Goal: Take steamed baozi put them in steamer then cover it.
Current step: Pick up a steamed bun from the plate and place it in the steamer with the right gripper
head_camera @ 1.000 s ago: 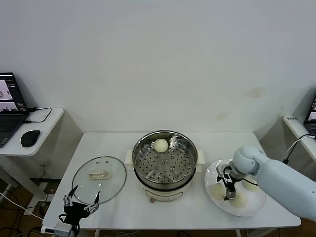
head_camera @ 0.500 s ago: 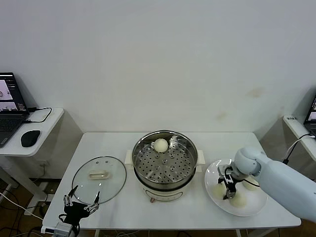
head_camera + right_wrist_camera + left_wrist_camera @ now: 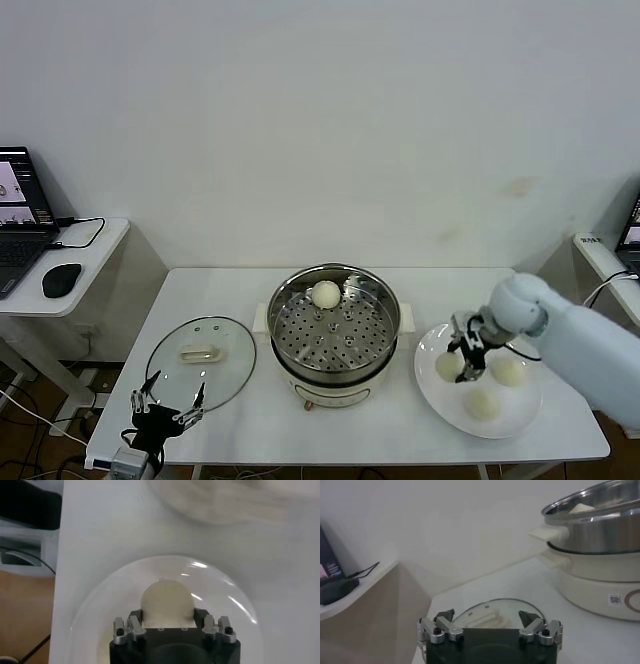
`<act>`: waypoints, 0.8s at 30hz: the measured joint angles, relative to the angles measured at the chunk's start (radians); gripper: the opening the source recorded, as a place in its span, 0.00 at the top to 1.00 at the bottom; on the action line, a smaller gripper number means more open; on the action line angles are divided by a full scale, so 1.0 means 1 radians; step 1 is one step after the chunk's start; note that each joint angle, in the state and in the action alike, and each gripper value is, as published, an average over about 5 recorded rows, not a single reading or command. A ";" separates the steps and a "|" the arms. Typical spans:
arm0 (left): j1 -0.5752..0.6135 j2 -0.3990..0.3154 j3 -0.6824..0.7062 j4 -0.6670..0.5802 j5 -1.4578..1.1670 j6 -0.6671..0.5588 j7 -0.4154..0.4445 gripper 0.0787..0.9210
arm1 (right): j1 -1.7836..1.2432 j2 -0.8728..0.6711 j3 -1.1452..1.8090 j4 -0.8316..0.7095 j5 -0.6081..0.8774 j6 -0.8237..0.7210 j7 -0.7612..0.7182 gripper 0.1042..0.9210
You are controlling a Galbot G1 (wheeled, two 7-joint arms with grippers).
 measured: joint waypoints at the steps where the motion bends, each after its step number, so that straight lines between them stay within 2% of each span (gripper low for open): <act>1: -0.002 0.001 0.000 -0.001 0.001 -0.001 -0.001 0.12 | 0.036 -0.005 -0.021 0.004 0.019 -0.004 -0.004 0.37; 10: -0.011 0.005 0.000 -0.021 0.000 -0.002 0.000 0.12 | 0.403 0.028 -0.257 -0.003 0.217 -0.056 -0.023 0.37; 17: -0.010 0.001 -0.003 -0.039 -0.001 -0.001 0.001 0.12 | 0.610 0.146 -0.407 -0.046 0.354 -0.105 -0.021 0.37; 24: -0.011 -0.006 -0.012 -0.055 -0.008 0.001 -0.002 0.12 | 0.687 0.295 -0.499 -0.106 0.445 -0.146 -0.006 0.37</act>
